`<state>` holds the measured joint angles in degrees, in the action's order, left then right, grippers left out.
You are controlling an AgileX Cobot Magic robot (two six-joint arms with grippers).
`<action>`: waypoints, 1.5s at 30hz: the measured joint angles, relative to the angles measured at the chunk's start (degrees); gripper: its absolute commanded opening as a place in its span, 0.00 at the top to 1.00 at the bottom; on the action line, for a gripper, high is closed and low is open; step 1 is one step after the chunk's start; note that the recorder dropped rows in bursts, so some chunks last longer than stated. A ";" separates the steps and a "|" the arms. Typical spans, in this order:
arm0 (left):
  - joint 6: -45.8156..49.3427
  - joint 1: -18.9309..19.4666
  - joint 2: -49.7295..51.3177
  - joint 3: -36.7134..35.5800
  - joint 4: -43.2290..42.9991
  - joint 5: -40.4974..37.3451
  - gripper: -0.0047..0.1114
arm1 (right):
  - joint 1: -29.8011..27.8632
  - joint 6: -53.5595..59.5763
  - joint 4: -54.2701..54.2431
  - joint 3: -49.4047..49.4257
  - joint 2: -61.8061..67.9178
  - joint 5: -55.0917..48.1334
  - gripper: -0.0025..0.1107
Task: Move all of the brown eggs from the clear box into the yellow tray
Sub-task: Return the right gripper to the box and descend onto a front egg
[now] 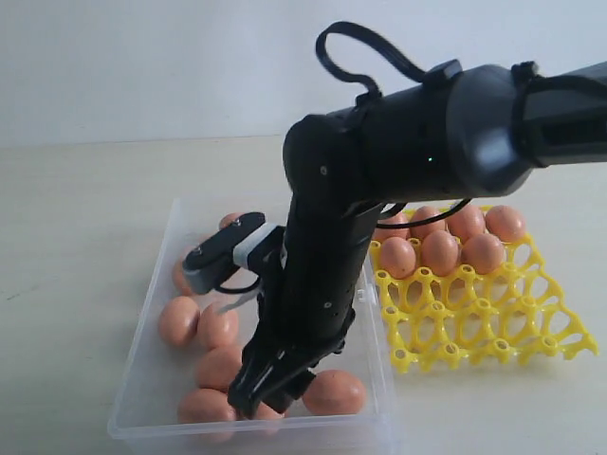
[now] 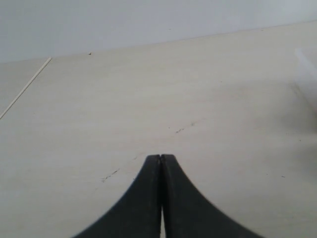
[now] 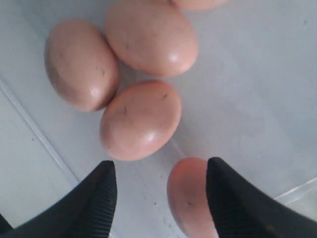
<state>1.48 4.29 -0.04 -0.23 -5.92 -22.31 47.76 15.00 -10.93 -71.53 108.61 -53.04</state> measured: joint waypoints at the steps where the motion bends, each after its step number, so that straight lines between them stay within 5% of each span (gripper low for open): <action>1: 0.00 0.00 0.00 0.00 0.00 0.00 0.96 | 0.38 0.00 0.78 0.00 0.29 -0.37 0.50; 14: 0.00 0.00 0.00 0.00 0.00 0.00 0.96 | 1.13 0.10 12.14 0.00 0.40 0.23 0.50; 45: 0.00 0.00 0.00 0.00 0.00 0.00 0.96 | 2.18 3.70 11.94 0.83 2.36 0.53 0.50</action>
<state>1.48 4.29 -0.04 -0.23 -5.92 -22.31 49.95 18.70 1.00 -70.70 110.97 -52.52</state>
